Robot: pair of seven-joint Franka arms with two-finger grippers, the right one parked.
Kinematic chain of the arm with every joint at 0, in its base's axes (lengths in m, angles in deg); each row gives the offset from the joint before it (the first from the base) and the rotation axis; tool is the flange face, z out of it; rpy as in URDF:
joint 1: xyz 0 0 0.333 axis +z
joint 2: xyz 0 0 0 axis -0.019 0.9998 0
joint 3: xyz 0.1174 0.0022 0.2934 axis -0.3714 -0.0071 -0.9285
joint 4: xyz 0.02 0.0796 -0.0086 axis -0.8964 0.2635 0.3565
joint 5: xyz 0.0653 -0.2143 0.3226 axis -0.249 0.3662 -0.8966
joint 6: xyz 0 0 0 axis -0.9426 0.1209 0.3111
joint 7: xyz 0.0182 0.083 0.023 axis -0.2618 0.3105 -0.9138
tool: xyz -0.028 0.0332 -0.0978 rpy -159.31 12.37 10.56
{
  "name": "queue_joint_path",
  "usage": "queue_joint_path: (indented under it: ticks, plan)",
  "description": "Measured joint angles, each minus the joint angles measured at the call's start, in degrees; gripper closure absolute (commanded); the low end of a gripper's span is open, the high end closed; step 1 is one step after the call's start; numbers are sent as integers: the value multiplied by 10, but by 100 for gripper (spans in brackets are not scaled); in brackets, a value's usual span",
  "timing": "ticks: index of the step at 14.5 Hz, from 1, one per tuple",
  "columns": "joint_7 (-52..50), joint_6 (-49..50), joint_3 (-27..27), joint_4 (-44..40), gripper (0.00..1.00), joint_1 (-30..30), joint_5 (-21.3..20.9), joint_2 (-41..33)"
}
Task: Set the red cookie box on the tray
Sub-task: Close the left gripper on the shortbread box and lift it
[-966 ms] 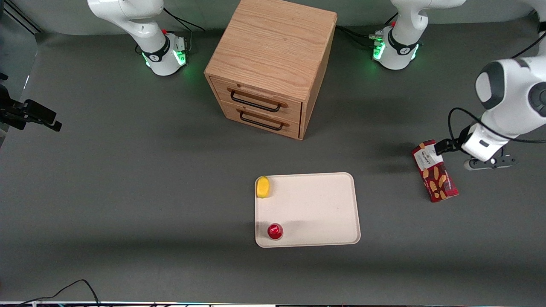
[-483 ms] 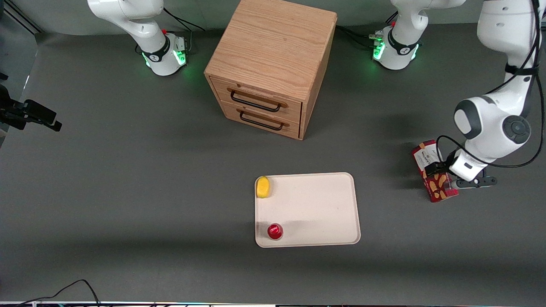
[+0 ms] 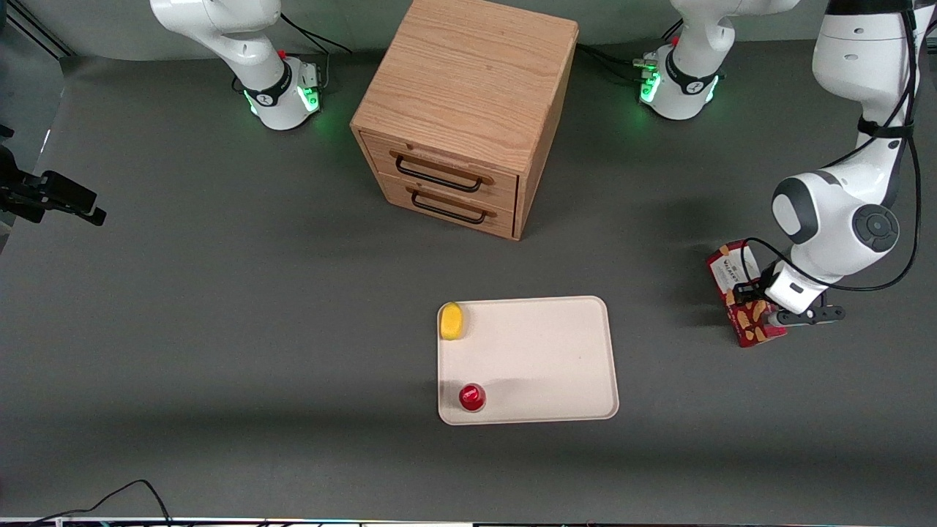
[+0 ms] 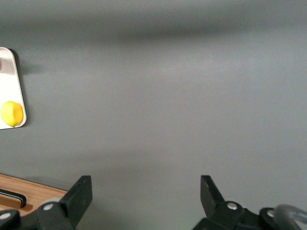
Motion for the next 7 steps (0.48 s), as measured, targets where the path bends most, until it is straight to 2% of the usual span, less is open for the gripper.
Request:
queue_joint_path:
  ticks: [4, 7]
  plan:
    - [-1, 45, 3, -10, 100, -4, 4, -14]
    - [-24, 177, 4, -54, 100, -20, 4, -69]
